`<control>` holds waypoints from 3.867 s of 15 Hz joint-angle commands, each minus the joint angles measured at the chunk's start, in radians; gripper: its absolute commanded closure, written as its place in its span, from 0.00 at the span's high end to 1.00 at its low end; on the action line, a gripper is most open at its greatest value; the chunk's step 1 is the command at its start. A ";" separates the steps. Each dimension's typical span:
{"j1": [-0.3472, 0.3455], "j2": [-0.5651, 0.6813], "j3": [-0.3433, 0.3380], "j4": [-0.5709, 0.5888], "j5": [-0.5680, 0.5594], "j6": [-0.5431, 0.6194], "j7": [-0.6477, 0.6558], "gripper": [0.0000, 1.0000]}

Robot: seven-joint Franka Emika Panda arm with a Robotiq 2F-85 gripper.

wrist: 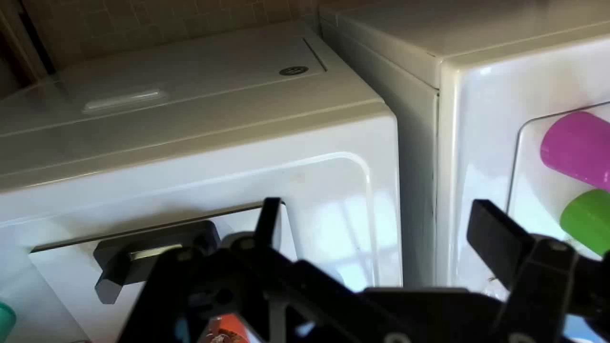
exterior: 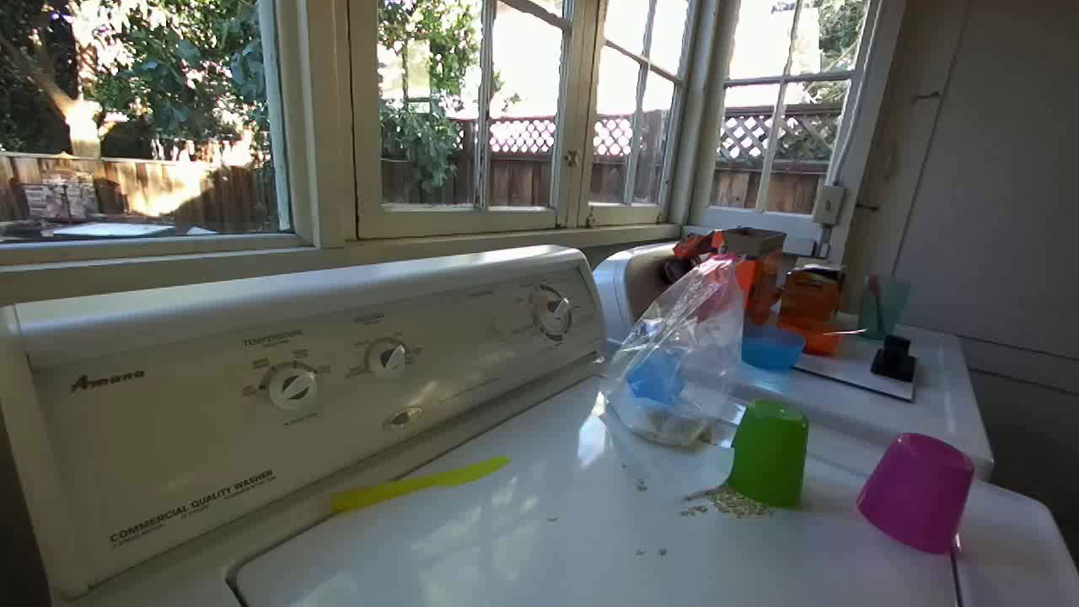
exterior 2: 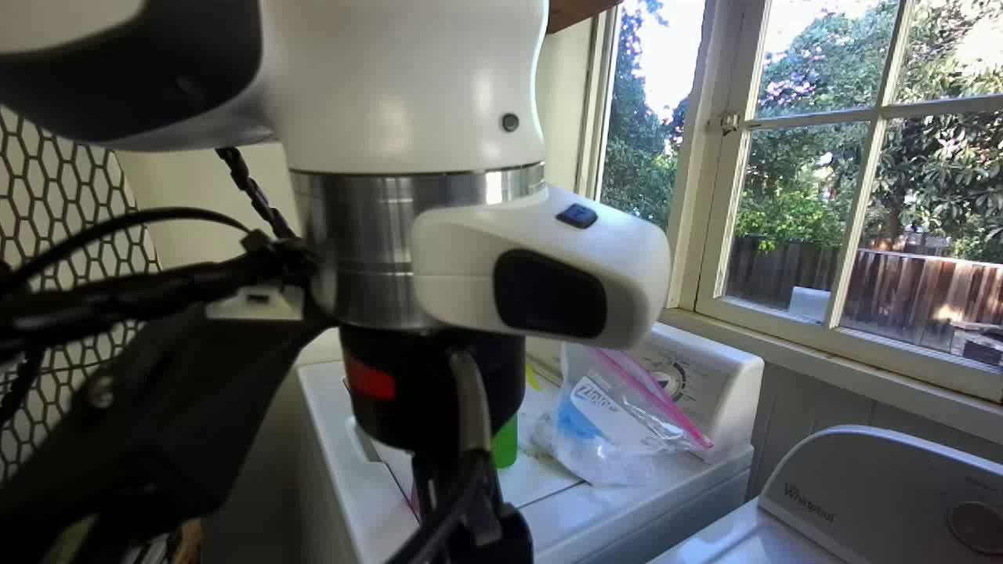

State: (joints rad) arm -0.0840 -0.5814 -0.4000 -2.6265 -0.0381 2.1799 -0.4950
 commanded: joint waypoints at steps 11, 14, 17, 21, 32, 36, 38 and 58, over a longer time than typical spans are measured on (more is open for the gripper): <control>-0.020 0.004 0.019 0.001 0.014 -0.002 -0.011 1.00; -0.020 0.004 0.019 0.001 0.014 -0.002 -0.011 1.00; -0.025 0.018 0.033 0.010 0.004 -0.003 0.007 1.00; 0.027 0.051 0.108 0.052 0.009 -0.025 0.008 1.00; 0.050 0.152 0.275 0.087 0.007 0.093 0.235 1.00; 0.049 0.185 0.287 0.099 0.008 0.118 0.273 1.00; 0.048 0.185 0.287 0.102 0.008 0.118 0.274 1.00; 0.069 0.174 0.398 0.153 0.120 0.093 0.613 1.00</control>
State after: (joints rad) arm -0.0195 -0.4064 -0.0536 -2.4863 0.0589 2.2930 -0.0032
